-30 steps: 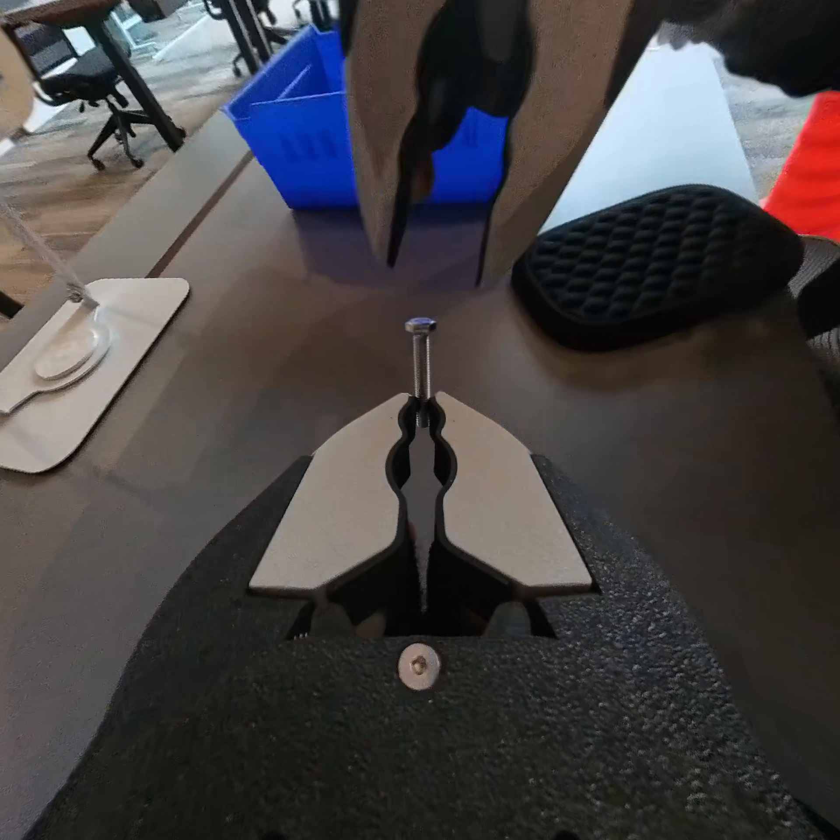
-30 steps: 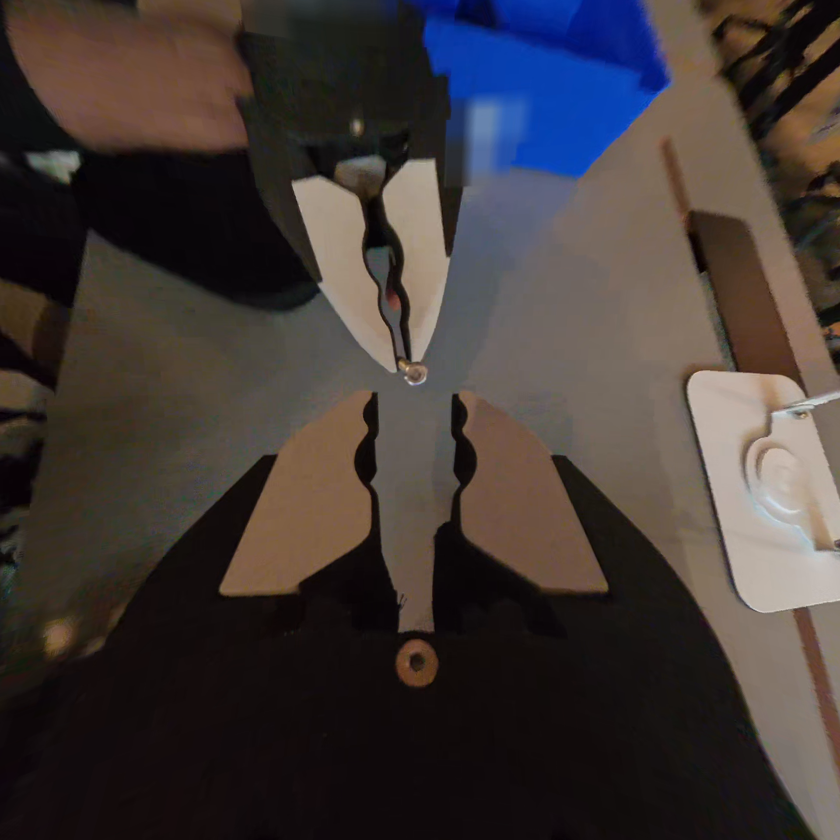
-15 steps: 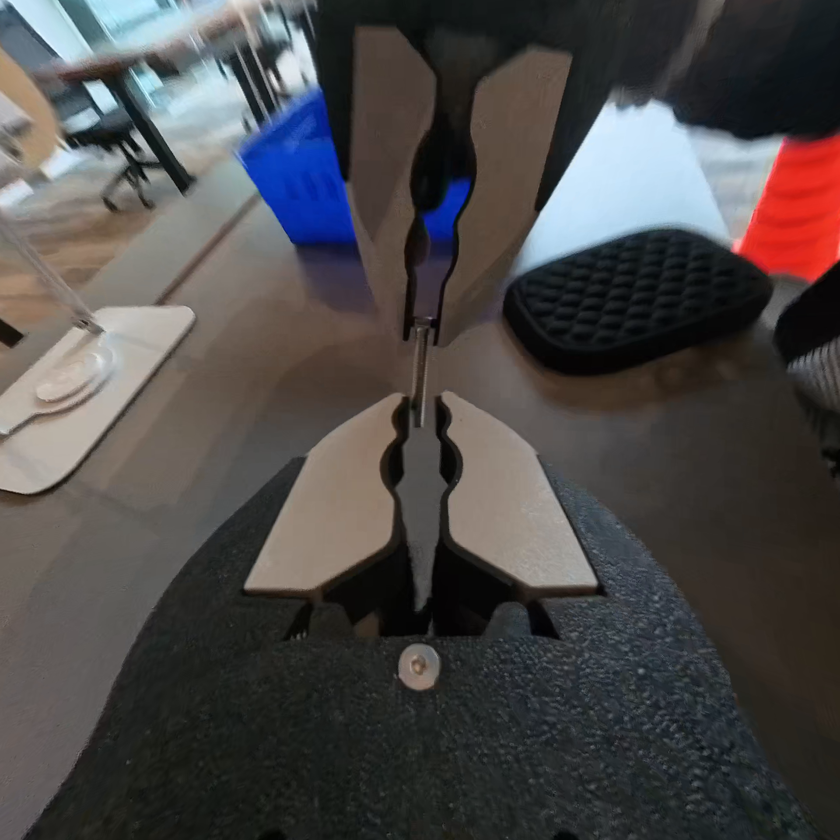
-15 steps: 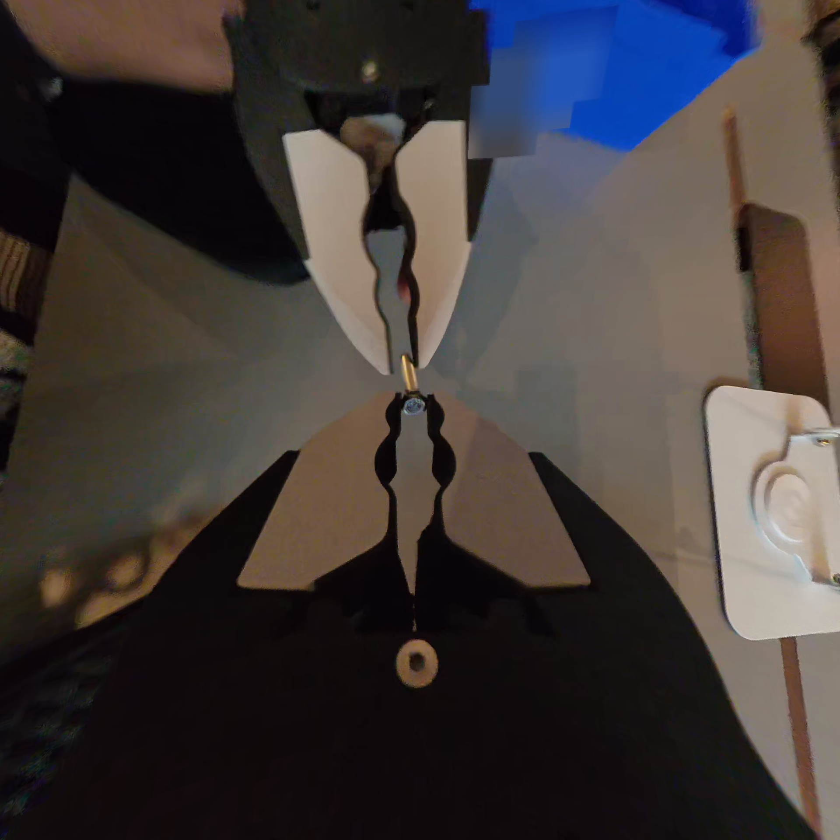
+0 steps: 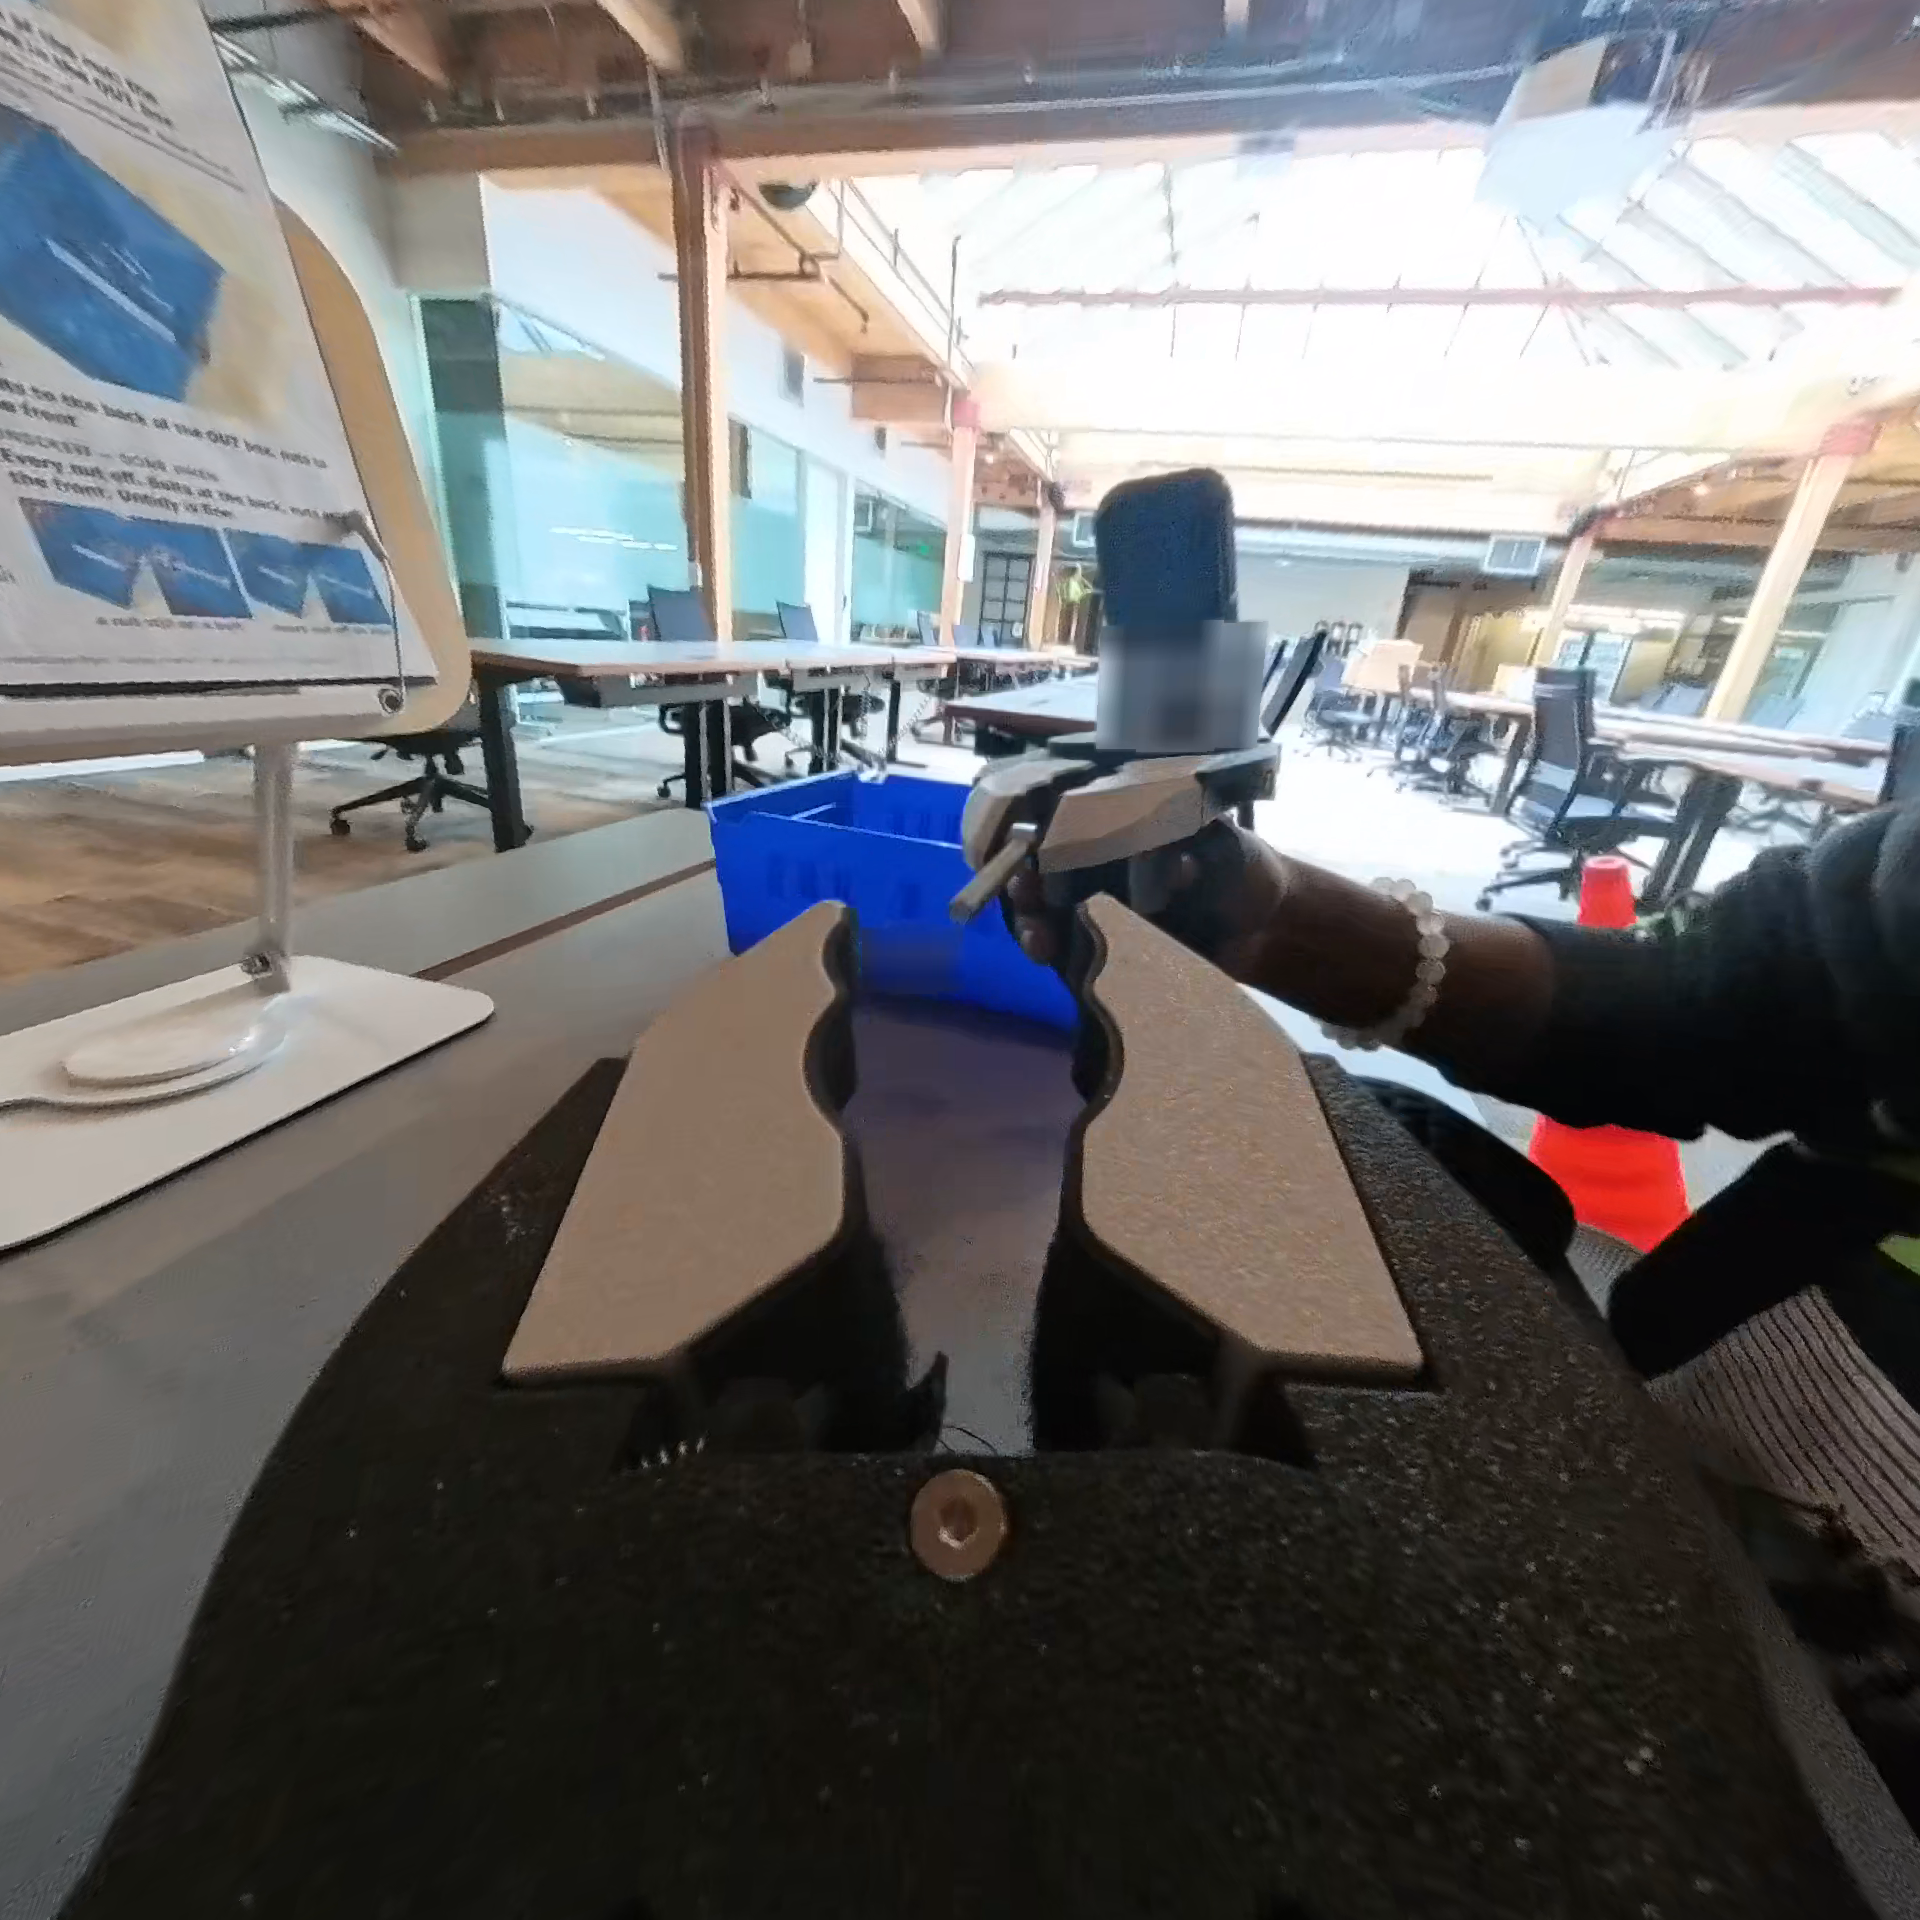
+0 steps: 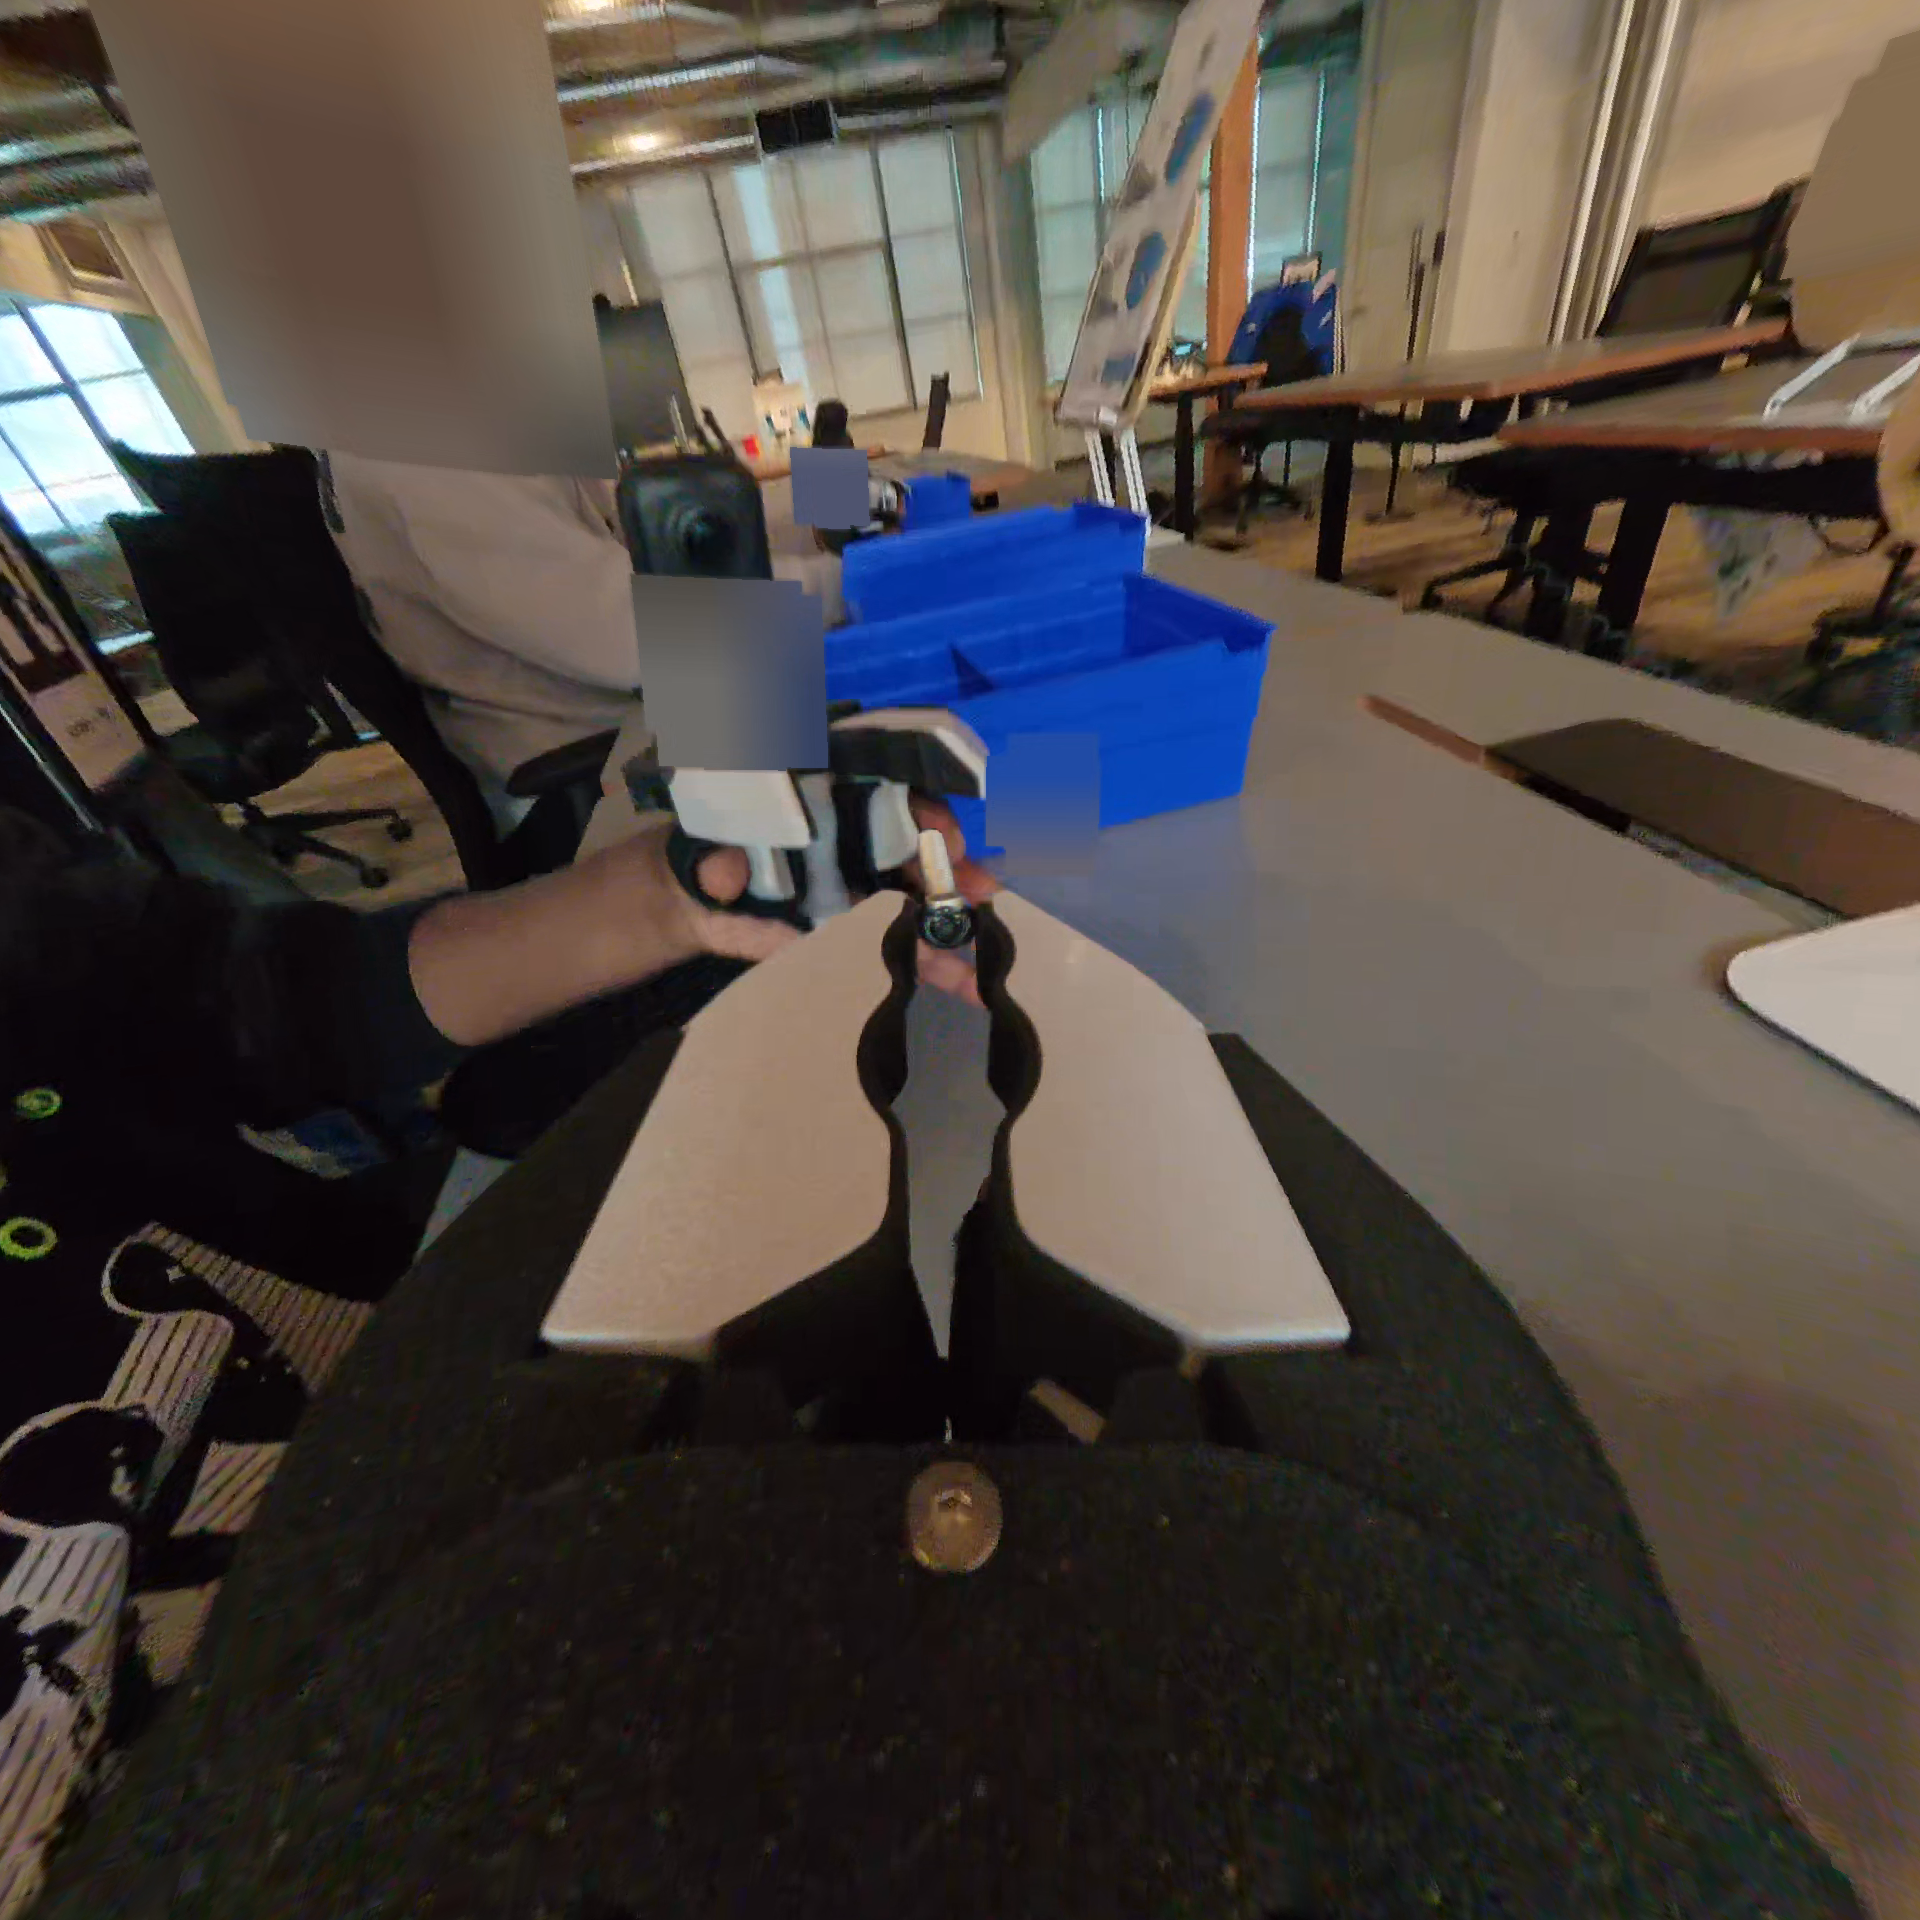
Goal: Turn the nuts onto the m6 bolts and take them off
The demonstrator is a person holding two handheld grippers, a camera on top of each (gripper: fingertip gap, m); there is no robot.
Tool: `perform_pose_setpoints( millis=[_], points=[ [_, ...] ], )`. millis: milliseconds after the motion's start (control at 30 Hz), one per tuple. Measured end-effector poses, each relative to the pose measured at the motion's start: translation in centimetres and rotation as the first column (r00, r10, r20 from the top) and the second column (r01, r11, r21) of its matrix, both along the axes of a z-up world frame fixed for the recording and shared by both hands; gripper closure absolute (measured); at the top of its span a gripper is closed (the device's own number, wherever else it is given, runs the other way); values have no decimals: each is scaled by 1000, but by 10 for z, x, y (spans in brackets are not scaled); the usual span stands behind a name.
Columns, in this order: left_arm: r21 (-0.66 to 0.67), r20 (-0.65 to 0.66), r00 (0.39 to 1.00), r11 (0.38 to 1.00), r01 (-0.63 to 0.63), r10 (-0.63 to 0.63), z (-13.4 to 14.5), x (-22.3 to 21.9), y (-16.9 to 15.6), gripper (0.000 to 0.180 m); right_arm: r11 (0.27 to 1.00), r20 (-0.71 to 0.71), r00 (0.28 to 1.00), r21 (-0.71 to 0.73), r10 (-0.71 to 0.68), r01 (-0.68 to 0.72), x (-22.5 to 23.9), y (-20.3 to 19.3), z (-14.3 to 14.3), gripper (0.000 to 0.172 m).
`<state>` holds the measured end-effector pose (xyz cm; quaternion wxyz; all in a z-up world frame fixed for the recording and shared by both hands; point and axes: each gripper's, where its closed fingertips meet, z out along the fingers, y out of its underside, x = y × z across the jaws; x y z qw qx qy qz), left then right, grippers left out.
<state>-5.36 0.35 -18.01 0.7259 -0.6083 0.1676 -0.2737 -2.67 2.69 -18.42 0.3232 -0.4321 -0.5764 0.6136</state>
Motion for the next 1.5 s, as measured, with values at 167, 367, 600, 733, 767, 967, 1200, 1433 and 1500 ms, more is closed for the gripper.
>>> perform_pose_setpoints(
  millis=[167,367,600,733,767,967,1200,1433,1500],
  points=[
    [-23,41,998,999,39,-38,-6,3,2,150,995,-14,999,-88,48,-49,-2,-9,-4,162],
    [12,55,996,998,66,-67,-5,15,3,168,975,-67,994,-201,82,-94,-8,-18,0,162],
    [32,109,987,993,115,-118,2,15,-2,175,972,-68,993,-209,100,-112,-8,-21,0,162],
    [31,141,981,991,131,-134,4,15,-2,175,969,-50,992,-217,112,-120,-8,-24,-5,162],
    [32,157,978,990,138,-141,5,15,-3,176,967,-48,992,-220,116,-124,-8,-25,-6,162],
    [-29,61,991,992,121,-119,-2,15,-3,176,967,16,991,-222,133,-126,-8,-26,-18,160],
    [-566,-205,973,824,-26,-110,-69,-2,3,175,1000,333,943,-18,4,2,5,7,-63,106],
    [-877,-239,926,475,-76,-293,-119,-10,-8,175,998,385,921,49,-61,46,12,20,-77,104],
    [-924,-203,927,374,-75,-316,-125,-13,-11,175,997,403,912,64,-75,53,14,22,-80,104]
  ],
)
